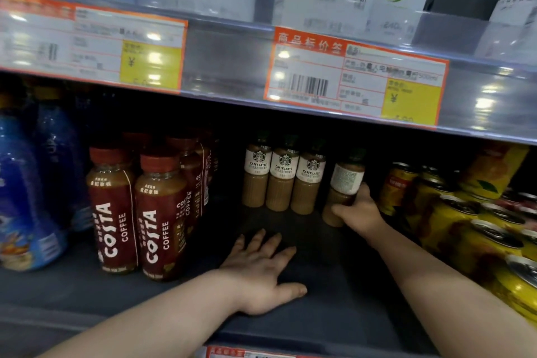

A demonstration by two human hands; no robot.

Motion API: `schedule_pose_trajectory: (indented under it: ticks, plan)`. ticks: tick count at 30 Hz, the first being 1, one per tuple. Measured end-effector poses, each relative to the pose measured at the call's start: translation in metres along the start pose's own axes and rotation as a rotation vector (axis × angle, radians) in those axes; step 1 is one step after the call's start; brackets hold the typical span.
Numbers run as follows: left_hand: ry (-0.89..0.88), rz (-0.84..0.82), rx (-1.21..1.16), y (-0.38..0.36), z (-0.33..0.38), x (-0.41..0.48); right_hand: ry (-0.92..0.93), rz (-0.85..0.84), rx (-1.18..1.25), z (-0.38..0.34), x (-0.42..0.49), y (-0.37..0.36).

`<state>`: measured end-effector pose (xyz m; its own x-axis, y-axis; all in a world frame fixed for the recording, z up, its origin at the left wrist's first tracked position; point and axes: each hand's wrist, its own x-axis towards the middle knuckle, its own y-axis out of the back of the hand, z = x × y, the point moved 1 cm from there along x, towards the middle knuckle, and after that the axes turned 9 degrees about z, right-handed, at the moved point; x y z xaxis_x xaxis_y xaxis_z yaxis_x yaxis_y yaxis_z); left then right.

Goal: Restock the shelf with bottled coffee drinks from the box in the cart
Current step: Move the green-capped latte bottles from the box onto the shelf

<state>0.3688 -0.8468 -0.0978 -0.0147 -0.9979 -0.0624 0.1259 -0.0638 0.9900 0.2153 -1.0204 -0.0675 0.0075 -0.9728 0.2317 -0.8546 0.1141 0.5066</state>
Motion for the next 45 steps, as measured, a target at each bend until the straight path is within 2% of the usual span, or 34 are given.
schedule_pose_trajectory:
  ticks: [2,7,13,28,39,42,45]
  plan:
    - [-0.001,0.002,0.003,0.000,0.000,0.000,-0.009,0.036,-0.023,-0.001,0.002,-0.001]
    - [0.000,-0.004,0.005,0.001,0.000,0.000,-0.031,-0.038,-0.008,-0.001,0.003,-0.005]
    - [-0.002,-0.009,0.000,0.002,0.001,-0.002,-0.048,-0.051,0.033,-0.004,0.007,-0.008]
    - [0.003,-0.019,-0.004,0.003,0.001,-0.001,-0.033,-0.101,-0.044,-0.014,0.014,-0.005]
    - [0.020,-0.016,-0.016,0.006,0.002,-0.002,-0.030,-0.070,-0.060,-0.022,0.005,0.003]
    - [0.032,-0.003,-0.025,0.007,0.002,-0.004,0.016,-0.050,-0.221,-0.026,-0.005,0.015]
    - [0.053,0.038,-0.043,0.012,0.006,-0.007,0.200,-0.027,-0.537,-0.028,-0.024,0.029]
